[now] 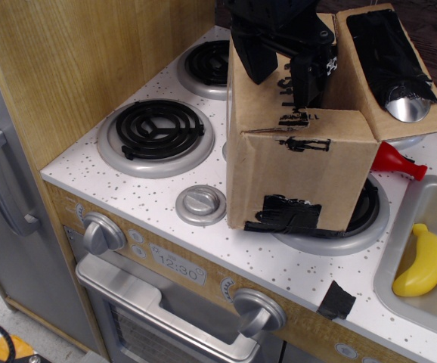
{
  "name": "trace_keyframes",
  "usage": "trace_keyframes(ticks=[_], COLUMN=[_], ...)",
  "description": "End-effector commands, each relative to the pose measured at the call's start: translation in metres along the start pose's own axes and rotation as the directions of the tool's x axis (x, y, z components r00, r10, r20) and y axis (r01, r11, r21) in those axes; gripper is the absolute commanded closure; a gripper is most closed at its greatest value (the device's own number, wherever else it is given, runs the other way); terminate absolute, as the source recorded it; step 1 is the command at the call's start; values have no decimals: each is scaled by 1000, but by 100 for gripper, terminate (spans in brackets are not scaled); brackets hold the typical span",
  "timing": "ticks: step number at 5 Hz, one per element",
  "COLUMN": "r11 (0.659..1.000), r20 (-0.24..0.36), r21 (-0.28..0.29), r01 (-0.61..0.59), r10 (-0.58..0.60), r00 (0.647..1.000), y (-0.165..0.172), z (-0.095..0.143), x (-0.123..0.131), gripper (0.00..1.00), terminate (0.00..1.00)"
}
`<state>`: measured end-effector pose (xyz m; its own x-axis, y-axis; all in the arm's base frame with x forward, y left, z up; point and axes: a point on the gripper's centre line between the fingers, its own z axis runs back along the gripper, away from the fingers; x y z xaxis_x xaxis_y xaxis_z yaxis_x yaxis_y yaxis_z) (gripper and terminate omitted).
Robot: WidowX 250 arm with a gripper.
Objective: Close small4fbox flaps
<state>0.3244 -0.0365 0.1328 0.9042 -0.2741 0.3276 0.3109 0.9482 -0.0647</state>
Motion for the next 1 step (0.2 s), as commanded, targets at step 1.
trace_keyframes(ticks=[1], r11=[1000], r20=[-11], r21=[-17], r01=[14], r10=[-14], r00=[1000], y=[1], z=[-16], x=[-3], gripper=[0], terminate=[100])
